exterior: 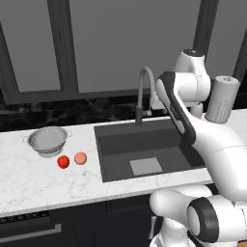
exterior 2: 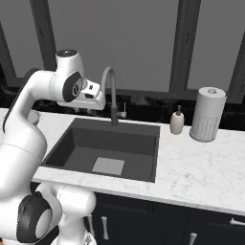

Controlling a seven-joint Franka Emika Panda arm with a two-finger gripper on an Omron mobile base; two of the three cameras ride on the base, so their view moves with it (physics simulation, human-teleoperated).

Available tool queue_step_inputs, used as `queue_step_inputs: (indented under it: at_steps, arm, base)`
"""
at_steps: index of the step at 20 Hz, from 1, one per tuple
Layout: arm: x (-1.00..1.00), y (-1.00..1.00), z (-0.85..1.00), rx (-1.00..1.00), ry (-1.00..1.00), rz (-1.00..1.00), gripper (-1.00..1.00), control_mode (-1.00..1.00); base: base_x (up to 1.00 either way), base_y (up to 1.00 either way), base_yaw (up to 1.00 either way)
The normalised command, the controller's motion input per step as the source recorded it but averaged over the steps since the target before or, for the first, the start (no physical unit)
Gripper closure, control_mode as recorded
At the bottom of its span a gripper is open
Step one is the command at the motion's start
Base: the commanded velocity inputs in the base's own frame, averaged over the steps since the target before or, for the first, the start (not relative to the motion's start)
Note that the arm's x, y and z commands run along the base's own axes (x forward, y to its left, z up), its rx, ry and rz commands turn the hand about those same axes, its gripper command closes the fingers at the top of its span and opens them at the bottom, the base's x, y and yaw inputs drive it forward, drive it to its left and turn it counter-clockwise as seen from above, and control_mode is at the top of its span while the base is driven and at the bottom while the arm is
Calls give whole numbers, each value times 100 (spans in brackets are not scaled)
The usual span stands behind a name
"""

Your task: Put the colander in the sink, put the apple, peach in the colander, and turn on the sink faucet and pour water over the colander.

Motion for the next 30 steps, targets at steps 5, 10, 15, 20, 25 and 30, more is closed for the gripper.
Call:
queue_step_inputs:
  at_steps: [5, 10, 15, 20, 25, 30]
  arm:
    - [-42, 11, 0, -1, 0, 1, -100, -100]
    - [-87, 44, -10, -2, -1, 6, -100, -100]
    - [-57, 84, -9, -1, -1, 1, -100, -100]
    - [-11, 91, -5, 0, 0, -5, -100, -100]
    - [9, 62, -1, 0, 0, -9, -100, -100]
    - [26, 52, -7, 0, 0, -7, -100, -100]
  base:
    - [0, 0, 0]
    - [0, 0, 0]
    - [0, 0, 0]
    - [0, 0, 0]
    - [0, 0, 0]
    - [0, 0, 0]
